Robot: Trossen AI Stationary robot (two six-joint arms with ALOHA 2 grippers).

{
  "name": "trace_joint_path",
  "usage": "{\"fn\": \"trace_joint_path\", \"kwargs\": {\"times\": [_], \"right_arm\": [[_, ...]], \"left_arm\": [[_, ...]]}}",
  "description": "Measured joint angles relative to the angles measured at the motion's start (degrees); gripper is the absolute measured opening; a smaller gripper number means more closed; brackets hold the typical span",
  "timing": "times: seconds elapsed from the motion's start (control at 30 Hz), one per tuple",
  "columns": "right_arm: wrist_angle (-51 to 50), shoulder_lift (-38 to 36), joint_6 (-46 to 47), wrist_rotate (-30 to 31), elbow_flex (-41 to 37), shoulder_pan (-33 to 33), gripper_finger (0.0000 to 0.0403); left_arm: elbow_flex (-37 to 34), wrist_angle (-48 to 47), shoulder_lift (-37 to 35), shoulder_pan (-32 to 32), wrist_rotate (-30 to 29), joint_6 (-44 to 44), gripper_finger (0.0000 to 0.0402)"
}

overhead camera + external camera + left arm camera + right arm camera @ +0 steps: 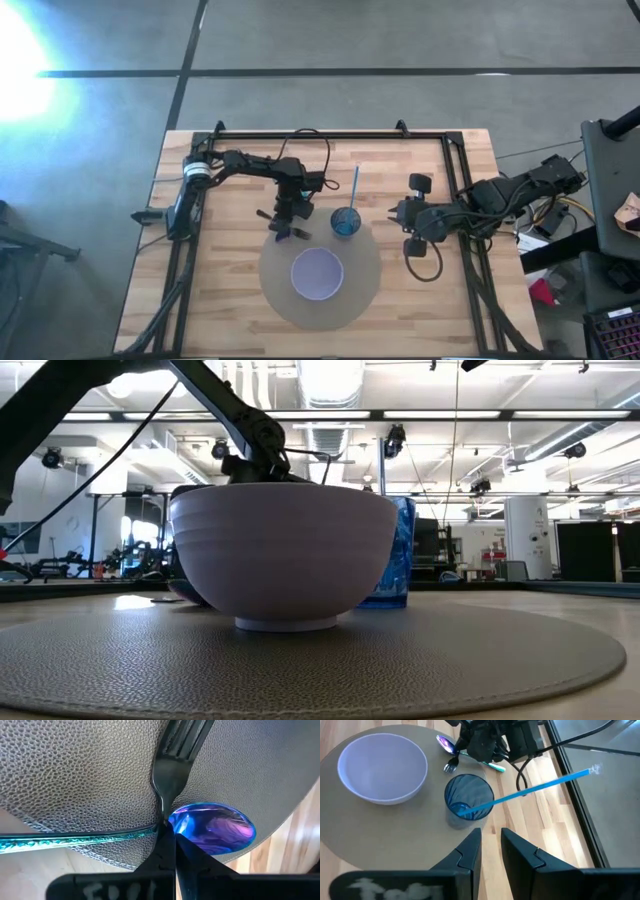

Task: Pick & Place Utensil
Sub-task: Put the fork into the bowl

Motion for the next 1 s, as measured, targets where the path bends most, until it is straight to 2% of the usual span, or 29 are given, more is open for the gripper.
{"fn": "trace_joint_path", "kwargs": {"times": [0.2, 0.4, 0.73, 0.87, 1.0], "right_arm": [[0.0, 0.0, 0.0, 0.0, 0.0, 0.0, 0.0068], [0.1, 0.0, 0.0, 0.0, 0.0, 0.0, 0.0068], [0.1, 0.0, 0.8, 0.0, 0.0, 0.0, 0.0068], [0.0, 0.0, 2.7, 0.0, 0.0, 0.0, 0.0068], [-0.1, 0.0, 2.9, -1.4, 0.0, 0.0, 0.0068]], "left_arm": [[0.4, 0.6, -1.0, 0.0, -2.0, 0.0, 0.0], [0.4, 0.8, -3.7, 0.1, -10.2, -0.1, 0.0], [0.3, 0.3, -7.8, 0.0, -11.1, -0.3, 0.0], [-1.8, 0.3, -10.5, 0.1, -14.7, 2.7, 0.0], [-7.4, 5.0, -16.2, 0.0, -15.6, 4.7, 0.0]]}}
